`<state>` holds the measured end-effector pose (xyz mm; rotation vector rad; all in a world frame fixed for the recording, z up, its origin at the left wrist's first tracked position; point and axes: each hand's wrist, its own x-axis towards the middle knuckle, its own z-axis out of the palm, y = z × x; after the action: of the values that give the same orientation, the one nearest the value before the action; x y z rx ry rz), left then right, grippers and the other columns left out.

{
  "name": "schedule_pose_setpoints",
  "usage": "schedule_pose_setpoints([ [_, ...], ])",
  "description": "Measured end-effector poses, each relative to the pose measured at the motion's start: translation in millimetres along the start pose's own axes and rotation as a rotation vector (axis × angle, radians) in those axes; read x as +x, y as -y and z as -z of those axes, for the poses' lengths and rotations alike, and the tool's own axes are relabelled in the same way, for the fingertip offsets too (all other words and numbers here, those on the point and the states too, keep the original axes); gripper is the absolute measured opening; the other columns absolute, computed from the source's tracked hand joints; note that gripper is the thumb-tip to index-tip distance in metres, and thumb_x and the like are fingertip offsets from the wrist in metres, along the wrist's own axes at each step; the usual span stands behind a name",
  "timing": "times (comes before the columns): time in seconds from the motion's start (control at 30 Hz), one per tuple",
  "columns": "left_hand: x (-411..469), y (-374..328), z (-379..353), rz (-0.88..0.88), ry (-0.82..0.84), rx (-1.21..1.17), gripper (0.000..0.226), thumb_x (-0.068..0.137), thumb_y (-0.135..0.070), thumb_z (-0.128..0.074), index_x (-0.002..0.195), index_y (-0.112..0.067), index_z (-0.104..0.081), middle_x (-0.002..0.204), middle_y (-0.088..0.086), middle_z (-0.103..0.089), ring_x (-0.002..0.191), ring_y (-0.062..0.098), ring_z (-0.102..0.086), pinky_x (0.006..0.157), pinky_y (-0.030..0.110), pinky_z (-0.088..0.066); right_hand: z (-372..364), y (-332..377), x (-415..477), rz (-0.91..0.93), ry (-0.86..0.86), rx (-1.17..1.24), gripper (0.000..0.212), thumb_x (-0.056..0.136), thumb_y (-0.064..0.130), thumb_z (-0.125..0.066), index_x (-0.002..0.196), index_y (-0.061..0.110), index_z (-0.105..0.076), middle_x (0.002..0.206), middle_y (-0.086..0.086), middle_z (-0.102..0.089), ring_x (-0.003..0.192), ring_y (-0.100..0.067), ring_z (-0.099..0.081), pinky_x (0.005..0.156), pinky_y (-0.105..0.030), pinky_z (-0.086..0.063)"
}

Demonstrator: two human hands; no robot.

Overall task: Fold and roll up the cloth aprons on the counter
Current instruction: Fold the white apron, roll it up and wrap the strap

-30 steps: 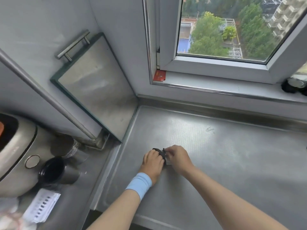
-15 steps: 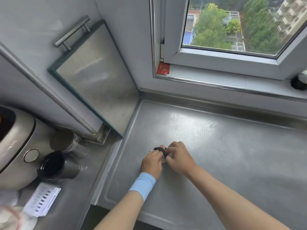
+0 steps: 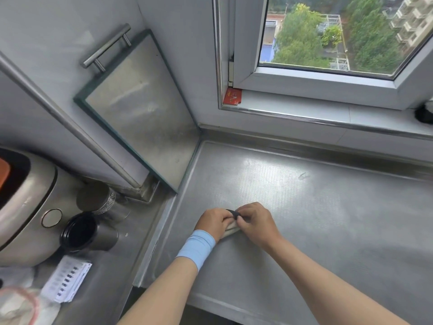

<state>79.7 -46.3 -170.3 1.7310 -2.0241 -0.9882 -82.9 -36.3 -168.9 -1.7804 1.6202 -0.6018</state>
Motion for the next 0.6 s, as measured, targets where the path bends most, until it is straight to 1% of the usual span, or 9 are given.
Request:
schedule_pose_setpoints([
  [0.03,0,0,-1,-0.020,0.001,0.018,0.015,0.088,-0.016,-0.062,0.093,-0.012,-0.076,0.092,0.007,-0.071,0.087,0.021,-0.063,0.082,0.026,-0.046,1,0,0,-0.005,-0.012,0.011,0.017,0.083,0.015,-0.065,0.089,0.023,-0.079,0.093,0.017,-0.071,0.094,-0.003,-0.052,0.079,-0.002,-0.032],
  [0.1,-2,-1,-2,-0.053,-0.021,0.038,0.015,0.088,-0.017,-0.062,0.096,-0.014,-0.075,0.094,0.005,-0.072,0.089,0.021,-0.063,0.084,0.031,-0.047,1,1,0,-0.007,-0.012,0.018,0.019,0.082,0.013,-0.064,0.088,0.024,-0.078,0.091,0.018,-0.071,0.094,-0.005,-0.052,0.079,-0.002,-0.033],
  [0.17,-6,0,-6,-0.067,-0.064,0.028,0.013,0.088,-0.016,-0.063,0.094,-0.011,-0.074,0.089,0.005,-0.072,0.084,0.022,-0.063,0.081,0.034,-0.050,-2,1,2,-0.028,0.006,0.032,0.018,0.084,0.014,-0.062,0.086,0.021,-0.079,0.094,0.015,-0.071,0.097,-0.006,-0.051,0.079,-0.002,-0.032],
  [0.23,-9,2,-10,-0.045,-0.104,0.002,0.012,0.088,-0.018,-0.064,0.090,-0.010,-0.073,0.085,0.006,-0.070,0.080,0.023,-0.064,0.077,0.037,-0.052,-6,1,4,-0.073,0.025,0.058,0.017,0.086,0.012,-0.061,0.086,0.015,-0.078,0.102,0.010,-0.068,0.102,-0.008,-0.050,0.080,-0.001,-0.031],
  [0.37,-6,0,-8,0.019,-0.104,-0.070,0.011,0.085,-0.018,-0.067,0.091,-0.014,-0.076,0.088,0.002,-0.072,0.084,0.019,-0.065,0.082,0.032,-0.051,-8,-3,9,-0.181,0.059,0.143,0.016,0.088,0.010,-0.062,0.090,0.007,-0.078,0.111,0.005,-0.061,0.103,-0.009,-0.055,0.072,0.000,-0.035],
  [0.43,-5,-3,-6,0.021,-0.112,-0.038,0.012,0.087,-0.018,-0.067,0.093,-0.015,-0.076,0.091,0.001,-0.073,0.086,0.018,-0.065,0.083,0.028,-0.050,-7,-1,11,-0.197,0.072,0.143,0.016,0.088,0.012,-0.062,0.091,0.010,-0.078,0.109,0.007,-0.063,0.102,-0.008,-0.057,0.072,-0.001,-0.035],
  [0.5,-6,-3,-8,0.014,-0.136,0.001,0.013,0.087,-0.019,-0.065,0.093,-0.015,-0.076,0.093,0.002,-0.072,0.086,0.019,-0.064,0.082,0.029,-0.049,-5,1,11,-0.230,0.056,0.187,0.017,0.087,0.013,-0.062,0.088,0.015,-0.079,0.101,0.010,-0.069,0.095,-0.005,-0.061,0.071,-0.002,-0.037],
  [0.57,-7,-2,-11,0.010,-0.149,0.022,0.013,0.087,-0.020,-0.064,0.092,-0.017,-0.075,0.093,0.001,-0.071,0.086,0.019,-0.064,0.081,0.029,-0.050,-3,1,10,-0.278,0.035,0.249,0.018,0.085,0.012,-0.063,0.084,0.019,-0.079,0.091,0.013,-0.073,0.088,-0.003,-0.065,0.071,-0.008,-0.043],
  [0.6,-8,-2,-12,0.005,-0.151,0.025,0.012,0.087,-0.020,-0.064,0.092,-0.017,-0.075,0.094,0.000,-0.071,0.086,0.019,-0.064,0.081,0.029,-0.050,-3,1,10,-0.293,0.030,0.268,0.017,0.084,0.011,-0.064,0.084,0.020,-0.079,0.090,0.014,-0.074,0.088,-0.003,-0.066,0.074,-0.012,-0.046],
])
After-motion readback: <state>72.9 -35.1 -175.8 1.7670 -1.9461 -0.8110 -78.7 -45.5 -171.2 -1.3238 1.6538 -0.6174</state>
